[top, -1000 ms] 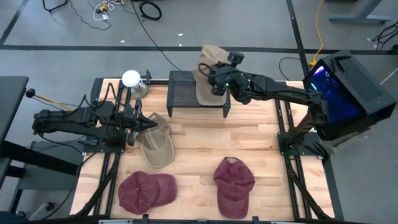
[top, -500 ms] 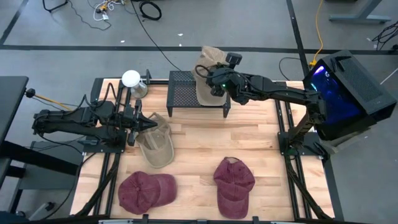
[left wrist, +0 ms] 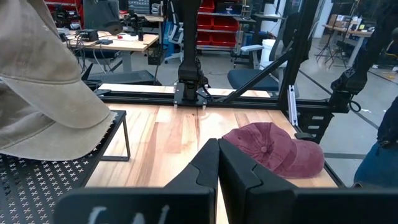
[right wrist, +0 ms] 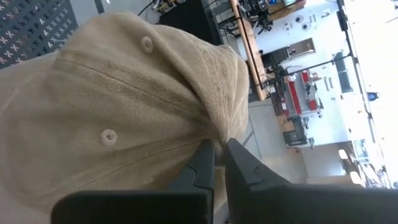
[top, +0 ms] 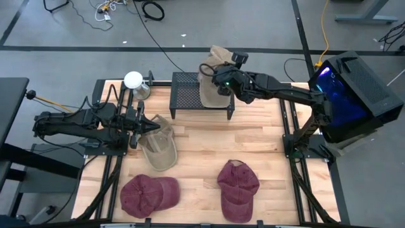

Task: Pick & Place hat
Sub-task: Stack the right brown cap on the brown cap on the shelf

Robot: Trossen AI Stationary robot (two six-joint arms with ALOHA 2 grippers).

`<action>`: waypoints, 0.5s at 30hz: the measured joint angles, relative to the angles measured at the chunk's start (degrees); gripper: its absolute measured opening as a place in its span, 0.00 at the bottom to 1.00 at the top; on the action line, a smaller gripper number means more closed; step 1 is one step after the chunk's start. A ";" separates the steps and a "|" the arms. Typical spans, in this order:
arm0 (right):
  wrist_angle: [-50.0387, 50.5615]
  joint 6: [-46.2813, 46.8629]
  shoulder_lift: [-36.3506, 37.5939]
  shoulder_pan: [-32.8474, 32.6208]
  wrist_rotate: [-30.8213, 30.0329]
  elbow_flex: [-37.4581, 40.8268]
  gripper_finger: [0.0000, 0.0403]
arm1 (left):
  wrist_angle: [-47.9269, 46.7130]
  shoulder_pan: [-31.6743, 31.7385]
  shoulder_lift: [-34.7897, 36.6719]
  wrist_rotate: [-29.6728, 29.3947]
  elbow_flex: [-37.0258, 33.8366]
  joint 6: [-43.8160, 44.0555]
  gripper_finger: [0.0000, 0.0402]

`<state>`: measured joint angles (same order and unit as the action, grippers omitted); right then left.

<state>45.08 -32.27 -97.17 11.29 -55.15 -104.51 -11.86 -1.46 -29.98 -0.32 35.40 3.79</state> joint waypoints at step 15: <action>-1.19 0.32 -3.92 2.45 2.27 -0.06 0.02 | 0.00 0.00 -0.01 -0.01 0.00 0.00 0.04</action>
<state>43.89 -31.96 -101.08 13.74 -52.88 -104.57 -11.86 -1.45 -29.99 -0.33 35.40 3.79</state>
